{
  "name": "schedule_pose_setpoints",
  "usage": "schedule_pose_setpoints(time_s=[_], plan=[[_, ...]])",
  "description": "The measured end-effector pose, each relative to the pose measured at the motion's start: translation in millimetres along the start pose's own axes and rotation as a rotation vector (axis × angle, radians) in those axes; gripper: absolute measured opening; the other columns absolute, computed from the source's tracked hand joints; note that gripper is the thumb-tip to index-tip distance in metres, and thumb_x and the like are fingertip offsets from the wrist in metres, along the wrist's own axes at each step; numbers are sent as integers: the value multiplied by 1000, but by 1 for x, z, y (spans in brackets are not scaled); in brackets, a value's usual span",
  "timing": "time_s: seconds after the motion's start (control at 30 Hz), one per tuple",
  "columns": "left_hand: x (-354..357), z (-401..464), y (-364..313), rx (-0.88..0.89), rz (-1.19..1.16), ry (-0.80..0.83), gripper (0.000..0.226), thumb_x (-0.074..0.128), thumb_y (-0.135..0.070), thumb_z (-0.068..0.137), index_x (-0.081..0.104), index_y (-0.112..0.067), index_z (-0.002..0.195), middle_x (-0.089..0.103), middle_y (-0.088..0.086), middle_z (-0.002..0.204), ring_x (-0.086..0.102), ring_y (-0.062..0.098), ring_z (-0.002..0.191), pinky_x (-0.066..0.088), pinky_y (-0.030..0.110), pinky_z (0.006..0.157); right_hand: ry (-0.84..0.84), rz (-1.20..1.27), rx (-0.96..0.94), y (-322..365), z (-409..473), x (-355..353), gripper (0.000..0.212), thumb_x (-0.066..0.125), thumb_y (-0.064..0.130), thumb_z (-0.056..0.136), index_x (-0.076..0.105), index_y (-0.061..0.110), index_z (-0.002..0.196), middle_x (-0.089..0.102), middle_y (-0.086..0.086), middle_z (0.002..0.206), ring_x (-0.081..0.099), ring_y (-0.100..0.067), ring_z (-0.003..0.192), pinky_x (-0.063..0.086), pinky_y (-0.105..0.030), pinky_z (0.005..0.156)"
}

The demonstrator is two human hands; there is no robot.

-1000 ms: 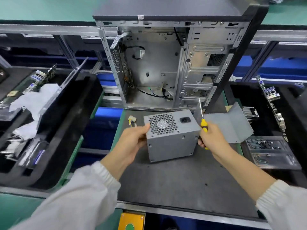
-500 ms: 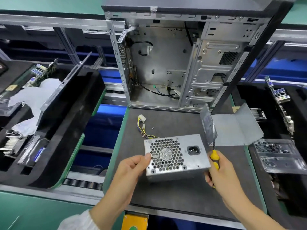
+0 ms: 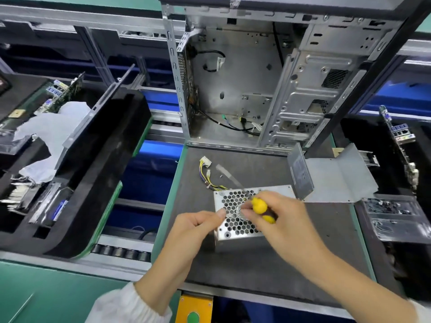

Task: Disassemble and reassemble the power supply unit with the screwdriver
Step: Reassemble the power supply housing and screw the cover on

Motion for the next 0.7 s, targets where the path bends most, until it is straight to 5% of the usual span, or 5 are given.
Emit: schedule_pose_setpoints(time_s=[0.1,0.27,0.4,0.6,0.7], plan=[[-1,-1,-2,-6,58,-18,41,68,-38,83,76,2,84,75,4,88,67,8,96,44,32,99,115,-182,-206,13,-4,23,12,70,8,84,62,15,78,57,4,75,52,-17,66,47,-38,57],[-4,1,-7,55,153,-36,45,68,-38,87,70,6,78,63,18,75,59,12,78,48,40,85,129,-256,-336,16,-13,28,2,67,9,83,65,8,83,58,-1,77,52,-24,61,44,-39,46],[2,-2,-13,98,168,24,55,64,-43,87,51,-2,54,45,-3,60,43,7,61,36,17,63,133,-357,-482,25,-22,33,13,66,3,77,71,13,84,64,3,83,57,-17,62,42,-31,42],[2,-1,-3,33,53,60,45,67,-43,80,58,-8,54,52,-7,63,51,4,66,40,23,76,100,-523,-647,32,-27,37,12,65,2,78,73,11,83,65,0,82,51,-12,65,37,-21,45],[4,-5,-1,-8,3,139,27,70,-40,76,75,-15,65,69,-7,79,64,7,84,43,28,89,92,-594,-733,36,-32,40,31,43,3,93,73,9,87,64,-4,79,52,-16,60,37,-26,40]])
Point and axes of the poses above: each hand's wrist, its own z-axis towards the middle knuckle, its own x-axis out of the palm, y = z × x, the point moved 8 cm from there along z, towards the middle knuckle
